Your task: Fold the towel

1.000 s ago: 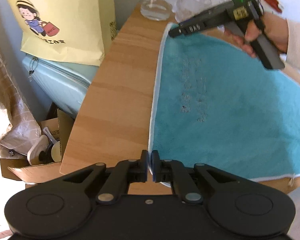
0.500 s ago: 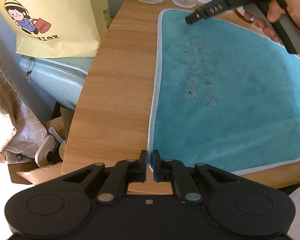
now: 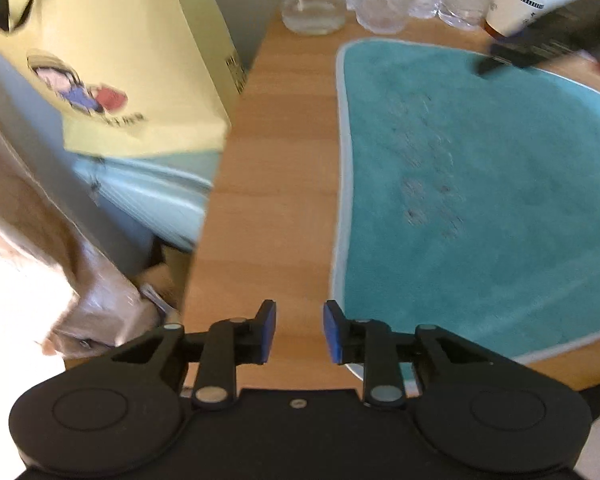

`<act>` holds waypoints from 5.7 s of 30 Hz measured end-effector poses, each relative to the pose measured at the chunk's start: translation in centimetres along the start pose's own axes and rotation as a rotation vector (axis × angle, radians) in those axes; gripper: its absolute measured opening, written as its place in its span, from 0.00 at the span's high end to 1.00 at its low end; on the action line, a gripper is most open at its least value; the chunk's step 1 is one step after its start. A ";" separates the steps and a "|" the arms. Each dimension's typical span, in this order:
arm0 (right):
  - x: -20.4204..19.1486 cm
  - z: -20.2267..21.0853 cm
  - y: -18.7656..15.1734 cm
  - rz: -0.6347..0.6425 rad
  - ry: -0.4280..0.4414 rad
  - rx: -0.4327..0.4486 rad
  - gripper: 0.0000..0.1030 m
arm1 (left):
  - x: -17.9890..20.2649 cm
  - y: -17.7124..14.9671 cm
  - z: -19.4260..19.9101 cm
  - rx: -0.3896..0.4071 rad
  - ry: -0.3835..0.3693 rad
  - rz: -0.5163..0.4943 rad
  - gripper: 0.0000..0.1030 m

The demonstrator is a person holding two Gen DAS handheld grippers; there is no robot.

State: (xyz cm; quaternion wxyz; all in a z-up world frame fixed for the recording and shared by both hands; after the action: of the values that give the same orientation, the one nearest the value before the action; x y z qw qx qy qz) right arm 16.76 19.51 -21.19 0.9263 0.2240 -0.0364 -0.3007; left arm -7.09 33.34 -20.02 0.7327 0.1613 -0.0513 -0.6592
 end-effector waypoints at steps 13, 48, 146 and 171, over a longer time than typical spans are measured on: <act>1.3 9.9 -20.2 -0.195 0.039 -0.189 0.57 | 11.4 3.1 3.5 0.102 -0.170 -0.360 0.54; -0.6 11.6 -32.0 0.051 0.007 -0.242 0.93 | 28.4 -4.0 0.5 -0.033 -0.221 -0.654 0.79; 14.3 15.3 -42.2 -0.787 -0.282 -0.244 0.12 | 15.4 2.2 -4.3 -0.165 -0.121 -0.099 0.00; 16.8 23.5 -52.1 -1.021 -0.315 -0.109 0.17 | 4.8 -3.4 -0.3 -0.203 -0.033 0.151 0.00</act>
State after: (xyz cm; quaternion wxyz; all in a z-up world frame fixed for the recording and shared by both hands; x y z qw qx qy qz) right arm -2.41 -36.84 -24.00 0.6559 0.1171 -0.0460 -0.7443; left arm -9.67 28.45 -22.04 0.7918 0.0711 -0.0086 -0.6066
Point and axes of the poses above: each gripper's, at about its wrist camera, not at the fingertips, and z roughly against the way its jaws point, x to its right, y to its top, the point moved 9 cm from there along -z, roughly the way its jaws point, and after that the axes turned 5 degrees about -x, right-handed, at the moved point
